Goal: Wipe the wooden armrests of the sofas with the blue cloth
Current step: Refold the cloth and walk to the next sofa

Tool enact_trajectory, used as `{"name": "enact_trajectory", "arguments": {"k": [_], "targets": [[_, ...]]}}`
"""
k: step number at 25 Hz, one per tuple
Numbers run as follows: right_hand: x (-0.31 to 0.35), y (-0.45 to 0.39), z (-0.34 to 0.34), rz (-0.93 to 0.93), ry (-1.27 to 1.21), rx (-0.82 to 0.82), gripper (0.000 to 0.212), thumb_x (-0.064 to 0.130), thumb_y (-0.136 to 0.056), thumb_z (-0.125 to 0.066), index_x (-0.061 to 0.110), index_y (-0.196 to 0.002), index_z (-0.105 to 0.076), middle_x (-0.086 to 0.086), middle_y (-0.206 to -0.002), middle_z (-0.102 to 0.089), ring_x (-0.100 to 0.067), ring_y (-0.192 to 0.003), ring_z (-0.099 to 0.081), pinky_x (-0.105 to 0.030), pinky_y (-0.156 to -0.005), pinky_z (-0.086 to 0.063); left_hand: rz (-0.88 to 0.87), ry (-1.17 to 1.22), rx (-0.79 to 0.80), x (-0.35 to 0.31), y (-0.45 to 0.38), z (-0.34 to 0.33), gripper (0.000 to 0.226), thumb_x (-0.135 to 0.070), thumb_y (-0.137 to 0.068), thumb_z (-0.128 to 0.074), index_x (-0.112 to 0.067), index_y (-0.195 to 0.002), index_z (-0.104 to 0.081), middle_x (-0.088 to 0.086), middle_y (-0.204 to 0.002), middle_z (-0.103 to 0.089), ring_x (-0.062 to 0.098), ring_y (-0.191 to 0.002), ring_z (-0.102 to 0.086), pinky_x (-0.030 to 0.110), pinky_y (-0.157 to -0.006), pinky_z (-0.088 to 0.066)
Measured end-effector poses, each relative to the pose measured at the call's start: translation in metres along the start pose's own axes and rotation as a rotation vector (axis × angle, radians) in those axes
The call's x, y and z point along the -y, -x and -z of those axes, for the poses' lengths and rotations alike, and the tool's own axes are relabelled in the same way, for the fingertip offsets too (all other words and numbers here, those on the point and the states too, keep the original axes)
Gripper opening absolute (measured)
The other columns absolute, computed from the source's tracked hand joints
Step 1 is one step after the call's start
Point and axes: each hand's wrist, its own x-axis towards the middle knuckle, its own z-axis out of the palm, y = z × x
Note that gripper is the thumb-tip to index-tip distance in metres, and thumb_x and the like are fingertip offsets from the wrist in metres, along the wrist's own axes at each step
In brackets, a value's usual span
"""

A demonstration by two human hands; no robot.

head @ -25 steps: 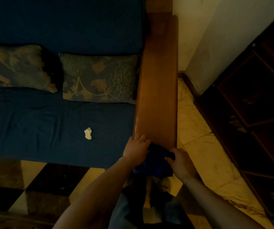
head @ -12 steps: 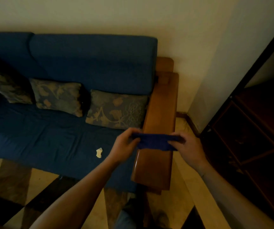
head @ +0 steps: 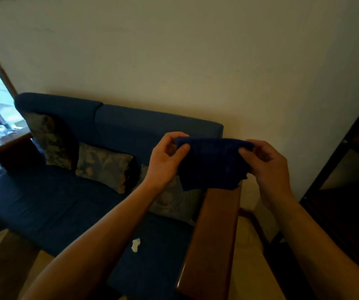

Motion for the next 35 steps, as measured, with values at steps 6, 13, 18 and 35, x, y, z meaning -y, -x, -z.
{"name": "enact_trajectory", "arguments": {"k": [6, 13, 18, 35], "targets": [[0.019, -0.004, -0.048, 0.04, -0.01, 0.001, 0.017, 0.012, -0.091, -0.065, 0.029, -0.093, -0.068, 0.003, -0.094, -0.07, -0.003, -0.084, -0.068, -0.023, -0.072, -0.058, -0.068, 0.021, -0.065, -0.013, -0.008, 0.044, 0.024, -0.007, -0.096, -0.06, -0.029, -0.107, -0.061, -0.001, -0.104, -0.068, 0.017, -0.094, -0.066, 0.033, -0.079, -0.057], [0.026, -0.002, -0.125, 0.069, -0.056, 0.104, 0.014, 0.011, -0.09, -0.066, 0.023, -0.096, -0.069, -0.005, -0.095, -0.07, -0.013, -0.088, -0.067, -0.021, -0.071, -0.056, -0.147, -0.044, -0.19, -0.027, 0.004, 0.121, 0.027, -0.002, -0.094, -0.062, -0.027, -0.105, -0.063, -0.013, -0.095, -0.07, 0.007, -0.088, -0.065, 0.02, -0.075, -0.054], [0.027, 0.012, -0.223, 0.054, -0.146, 0.295, 0.018, 0.012, -0.09, -0.067, 0.03, -0.092, -0.069, 0.007, -0.09, -0.07, -0.005, -0.084, -0.068, -0.018, -0.067, -0.054, -0.157, -0.159, -0.365, -0.041, 0.038, 0.213, 0.027, -0.002, -0.094, -0.062, -0.026, -0.106, -0.064, -0.005, -0.099, -0.069, 0.012, -0.089, -0.065, 0.024, -0.076, -0.055], [0.027, 0.136, -0.501, -0.009, -0.391, 0.913, 0.022, 0.012, -0.089, -0.068, 0.033, -0.094, -0.072, 0.002, -0.1, -0.074, -0.016, -0.098, -0.07, -0.032, -0.083, -0.058, -0.026, -0.571, -0.904, -0.098, 0.214, 0.429, 0.028, -0.005, -0.095, -0.059, -0.03, -0.11, -0.059, -0.01, -0.11, -0.064, 0.003, -0.098, -0.065, 0.019, -0.079, -0.055]]}}
